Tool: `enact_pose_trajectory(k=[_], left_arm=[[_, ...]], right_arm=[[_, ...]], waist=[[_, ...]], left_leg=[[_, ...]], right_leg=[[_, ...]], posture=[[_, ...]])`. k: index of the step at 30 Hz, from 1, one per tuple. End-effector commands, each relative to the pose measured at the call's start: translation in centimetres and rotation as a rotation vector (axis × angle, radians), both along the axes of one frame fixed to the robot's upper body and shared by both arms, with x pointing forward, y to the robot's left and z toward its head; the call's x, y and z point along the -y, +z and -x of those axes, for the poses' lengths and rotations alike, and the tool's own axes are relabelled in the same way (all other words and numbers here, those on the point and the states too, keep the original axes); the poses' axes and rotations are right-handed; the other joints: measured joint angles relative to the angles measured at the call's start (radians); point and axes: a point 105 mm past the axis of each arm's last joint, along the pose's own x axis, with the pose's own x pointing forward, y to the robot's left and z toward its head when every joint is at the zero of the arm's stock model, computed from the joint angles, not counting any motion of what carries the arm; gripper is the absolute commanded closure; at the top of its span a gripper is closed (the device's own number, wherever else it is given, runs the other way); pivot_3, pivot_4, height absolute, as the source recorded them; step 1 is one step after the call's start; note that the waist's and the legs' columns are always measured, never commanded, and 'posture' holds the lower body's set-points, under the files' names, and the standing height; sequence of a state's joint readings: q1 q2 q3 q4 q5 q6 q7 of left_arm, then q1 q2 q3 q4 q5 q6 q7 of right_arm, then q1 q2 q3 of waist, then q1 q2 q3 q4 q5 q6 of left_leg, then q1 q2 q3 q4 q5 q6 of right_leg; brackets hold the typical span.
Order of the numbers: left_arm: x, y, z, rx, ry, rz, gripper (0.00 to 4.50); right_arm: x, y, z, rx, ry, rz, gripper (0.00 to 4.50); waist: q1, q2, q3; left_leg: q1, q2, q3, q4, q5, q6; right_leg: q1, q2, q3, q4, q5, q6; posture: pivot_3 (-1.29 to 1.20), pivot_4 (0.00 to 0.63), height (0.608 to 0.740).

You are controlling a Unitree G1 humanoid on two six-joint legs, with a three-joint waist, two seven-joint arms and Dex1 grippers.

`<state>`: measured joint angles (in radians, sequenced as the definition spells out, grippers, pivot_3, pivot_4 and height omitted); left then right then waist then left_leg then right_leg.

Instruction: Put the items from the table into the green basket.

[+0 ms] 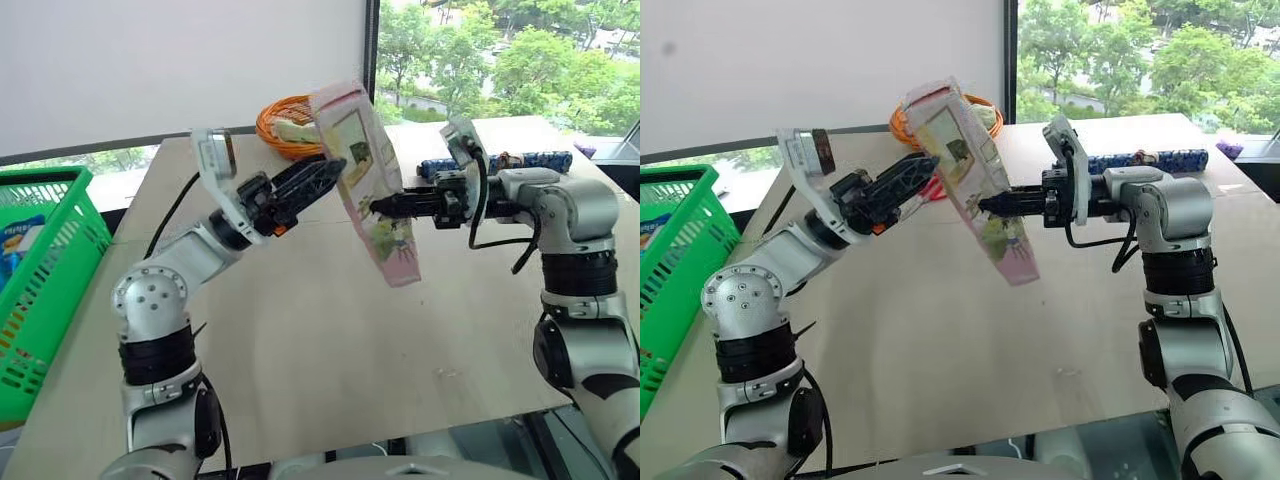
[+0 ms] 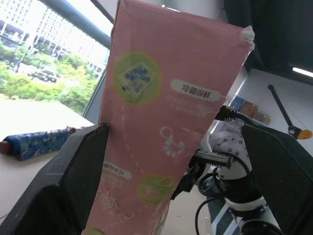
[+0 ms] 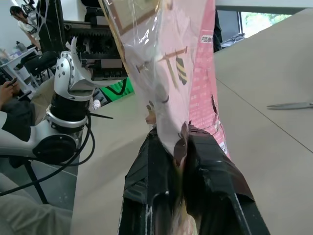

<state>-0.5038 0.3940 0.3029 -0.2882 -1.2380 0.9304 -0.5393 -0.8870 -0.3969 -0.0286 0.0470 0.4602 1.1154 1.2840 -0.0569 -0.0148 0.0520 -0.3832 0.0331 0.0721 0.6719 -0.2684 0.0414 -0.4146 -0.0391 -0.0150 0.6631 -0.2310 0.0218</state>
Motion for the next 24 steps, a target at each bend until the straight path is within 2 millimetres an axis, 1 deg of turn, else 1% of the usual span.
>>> enact_pose_trajectory(k=[1, 8, 12, 19, 21, 24], left_arm=[[2.0, -0.7, 0.2, 0.001, -0.07, -0.09, 0.0], [0.8, -0.9, -2.2, -0.005, 0.068, -0.1, 0.0], [0.4, -1.5, -2.9, -0.03, 0.104, -0.12, 0.0], [-0.5, -1.9, -3.7, -0.052, 0.156, -0.132, 0.0], [-0.2, -1.7, -3.5, -0.045, 0.131, -0.12, 0.0], [1.0, -1.3, -2.4, -0.03, 0.051, -0.094, 0.0]], right_arm=[[-1.5, 2.2, 2.1, 0.053, 0.109, -0.066, 4.45], [-1.7, 1.8, 2.7, 0.054, 0.112, -0.07, 4.45], [-1.8, 1.8, 2.9, 0.058, 0.112, -0.078, 4.45], [-1.8, 1.9, 2.7, 0.065, 0.097, -0.092, 4.45], [-1.9, 2.0, 2.7, 0.067, 0.098, -0.095, 4.45], [-2.2, 1.9, 2.8, 0.068, 0.107, -0.095, 4.45]], waist=[[-0.018, 0.0, 0.0], [-0.036, 0.0, 0.0], [-0.043, 0.0, 0.0], [-0.041, 0.0, 0.0], [-0.041, 0.0, 0.0], [-0.041, 0.0, 0.0]], left_leg=[[0.001, 0.0, 0.0, 0.0, 0.0, 0.0], [0.0, 0.0, 0.0, 0.0, 0.0, 0.0], [0.0, 0.001, 0.001, 0.0, 0.0, 0.0], [0.0, 0.004, 0.0, 0.0, 0.0, 0.0], [0.0, 0.004, 0.001, 0.0, 0.0, 0.0], [0.0, 0.004, 0.001, 0.0, 0.0, 0.0]], right_leg=[[0.0, 0.001, 0.0, 0.0, 0.0, 0.0], [0.0, 0.001, 0.001, -0.001, 0.0, 0.0], [0.0, 0.001, 0.001, -0.001, 0.0, 0.0], [0.0, 0.003, 0.002, -0.001, 0.0, 0.0], [0.0, 0.003, 0.001, -0.001, 0.0, 0.0], [0.0, 0.003, 0.002, -0.001, 0.0, 0.0]], posture=[[-0.11, 0.0, 0.738], [-0.12, 0.0, 0.738], [-0.12, 0.0, 0.738], [-0.12, 0.0, 0.738], [-0.12, 0.0, 0.738], [-0.13, 0.0, 0.738]])
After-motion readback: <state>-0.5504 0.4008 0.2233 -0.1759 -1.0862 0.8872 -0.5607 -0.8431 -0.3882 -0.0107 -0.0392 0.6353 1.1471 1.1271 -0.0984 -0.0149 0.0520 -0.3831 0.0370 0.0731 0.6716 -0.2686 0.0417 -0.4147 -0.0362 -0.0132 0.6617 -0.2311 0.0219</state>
